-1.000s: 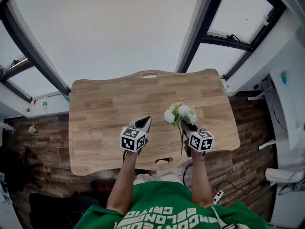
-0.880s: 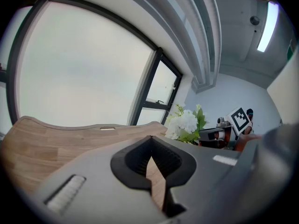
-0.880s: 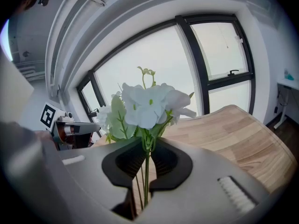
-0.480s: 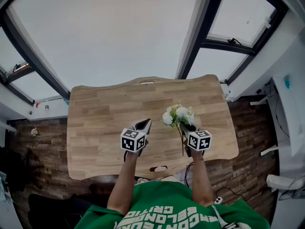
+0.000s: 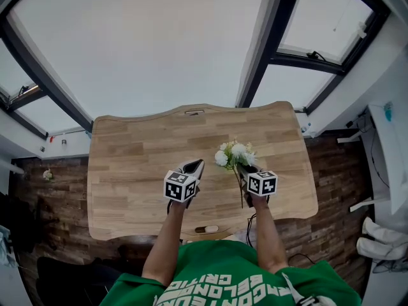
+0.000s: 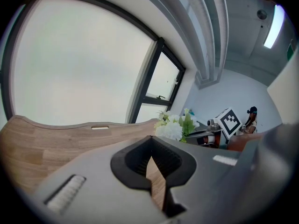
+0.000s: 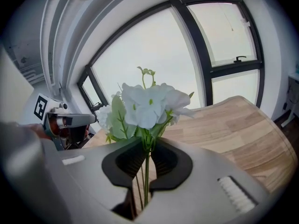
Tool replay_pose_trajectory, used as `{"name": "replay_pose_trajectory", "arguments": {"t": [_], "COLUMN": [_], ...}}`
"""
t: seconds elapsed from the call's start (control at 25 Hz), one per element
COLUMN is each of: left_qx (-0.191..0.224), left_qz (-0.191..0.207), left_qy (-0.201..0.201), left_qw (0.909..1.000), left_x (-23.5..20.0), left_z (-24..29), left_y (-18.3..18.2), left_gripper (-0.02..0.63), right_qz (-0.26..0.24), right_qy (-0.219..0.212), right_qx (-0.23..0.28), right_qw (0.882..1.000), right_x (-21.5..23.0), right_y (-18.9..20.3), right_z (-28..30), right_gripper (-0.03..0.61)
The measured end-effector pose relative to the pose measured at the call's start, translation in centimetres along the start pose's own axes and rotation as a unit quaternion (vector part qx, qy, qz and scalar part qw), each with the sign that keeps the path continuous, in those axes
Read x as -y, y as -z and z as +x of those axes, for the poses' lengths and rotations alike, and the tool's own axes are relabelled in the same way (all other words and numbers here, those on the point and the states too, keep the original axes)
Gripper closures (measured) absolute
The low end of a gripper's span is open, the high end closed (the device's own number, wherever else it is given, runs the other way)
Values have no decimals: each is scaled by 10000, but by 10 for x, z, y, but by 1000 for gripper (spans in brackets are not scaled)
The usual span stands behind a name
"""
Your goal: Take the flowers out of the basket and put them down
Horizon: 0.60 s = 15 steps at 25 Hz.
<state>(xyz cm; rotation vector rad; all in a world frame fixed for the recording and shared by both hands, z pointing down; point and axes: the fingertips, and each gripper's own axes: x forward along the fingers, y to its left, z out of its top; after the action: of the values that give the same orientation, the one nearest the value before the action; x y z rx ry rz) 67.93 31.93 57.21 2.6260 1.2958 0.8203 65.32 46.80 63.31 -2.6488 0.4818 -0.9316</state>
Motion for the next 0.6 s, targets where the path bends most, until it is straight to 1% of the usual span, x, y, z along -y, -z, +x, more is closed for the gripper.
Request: {"name": "replay_pose_trajectory", "arguments": {"t": [0.16, 0.36, 0.6], "left_qx": [-53, -162, -464], "left_qz": [-96, -112, -5], "left_qy": [50, 105, 171], "left_qw": [9999, 9998, 9988], "left_x": [6, 15, 24], "left_z": [15, 34, 64], "left_y": [2, 3, 16], "left_gripper": [598, 598, 598], "right_qz": [209, 272, 438], "right_qy": [-16, -19, -86], "right_qx": [-171, -510, -930], "right_qw": [9996, 9983, 9947], "right_x": [19, 41, 57], "right_y": [12, 34, 64], "right_z": [17, 42, 64], "right_gripper": [543, 545, 543]}}
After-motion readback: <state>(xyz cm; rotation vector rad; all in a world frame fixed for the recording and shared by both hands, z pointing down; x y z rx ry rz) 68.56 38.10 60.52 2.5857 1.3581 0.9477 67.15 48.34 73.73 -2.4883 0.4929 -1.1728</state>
